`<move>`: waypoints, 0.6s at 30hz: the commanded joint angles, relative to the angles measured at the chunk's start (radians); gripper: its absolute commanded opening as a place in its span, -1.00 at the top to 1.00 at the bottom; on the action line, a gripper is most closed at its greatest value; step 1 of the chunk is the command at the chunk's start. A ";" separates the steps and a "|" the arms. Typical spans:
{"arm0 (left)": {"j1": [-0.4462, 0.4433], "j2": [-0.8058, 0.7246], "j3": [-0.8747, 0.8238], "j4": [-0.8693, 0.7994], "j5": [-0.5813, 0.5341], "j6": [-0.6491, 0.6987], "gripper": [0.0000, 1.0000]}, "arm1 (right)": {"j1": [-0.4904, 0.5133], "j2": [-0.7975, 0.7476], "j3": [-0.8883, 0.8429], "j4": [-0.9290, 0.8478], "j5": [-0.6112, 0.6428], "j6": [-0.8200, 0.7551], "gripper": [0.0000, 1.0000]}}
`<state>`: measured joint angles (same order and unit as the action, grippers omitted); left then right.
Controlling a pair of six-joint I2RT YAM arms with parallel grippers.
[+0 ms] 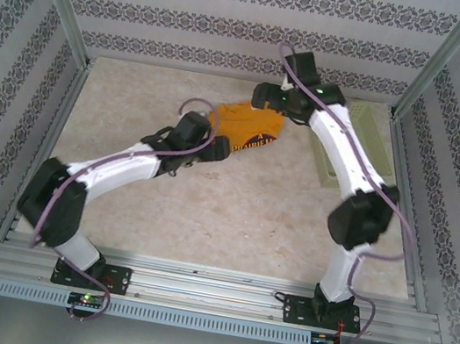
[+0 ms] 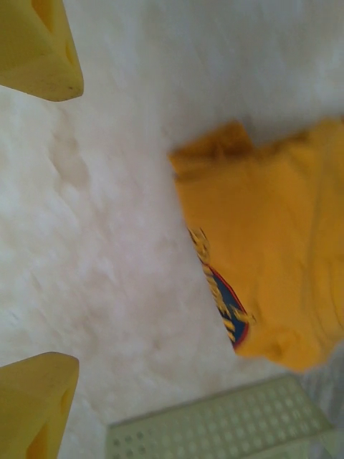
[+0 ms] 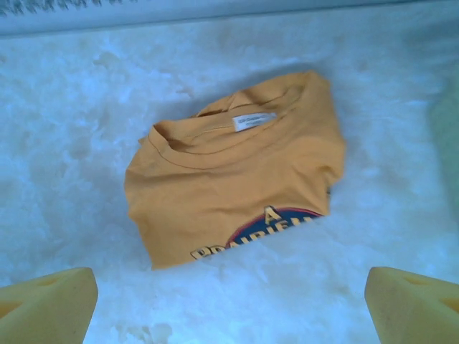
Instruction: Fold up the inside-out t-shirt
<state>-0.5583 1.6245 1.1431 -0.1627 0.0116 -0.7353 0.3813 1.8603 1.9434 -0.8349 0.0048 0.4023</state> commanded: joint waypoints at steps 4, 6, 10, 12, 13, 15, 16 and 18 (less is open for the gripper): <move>-0.043 0.330 0.336 0.010 0.022 -0.024 -0.79 | -0.132 -0.374 -0.466 0.164 0.027 0.073 -0.92; -0.053 0.449 0.493 -0.055 0.011 -0.020 -0.79 | -0.175 -0.491 -0.601 0.201 0.002 0.087 -0.92; -0.076 0.698 0.874 -0.364 -0.173 0.005 -0.79 | -0.208 -0.653 -0.770 0.217 -0.006 0.108 -0.92; -0.072 0.840 1.080 -0.534 -0.254 0.001 -0.75 | -0.218 -0.723 -0.835 0.213 -0.011 0.117 -0.92; -0.070 0.894 1.155 -0.587 -0.281 0.008 -0.73 | -0.220 -0.752 -0.862 0.215 -0.016 0.122 -0.92; -0.054 1.010 1.335 -0.705 -0.309 0.029 -0.69 | -0.222 -0.821 -0.915 0.214 -0.035 0.131 -0.92; -0.042 1.054 1.399 -0.747 -0.318 0.041 -0.67 | -0.222 -0.847 -0.935 0.215 -0.044 0.136 -0.92; -0.005 1.097 1.464 -0.795 -0.332 0.072 -0.59 | -0.222 -0.904 -0.982 0.217 -0.070 0.143 -0.92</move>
<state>-0.6163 2.6717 2.5225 -0.7021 -0.2249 -0.7181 0.1654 1.0134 1.0088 -0.6430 -0.0200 0.5182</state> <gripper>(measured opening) 0.807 0.959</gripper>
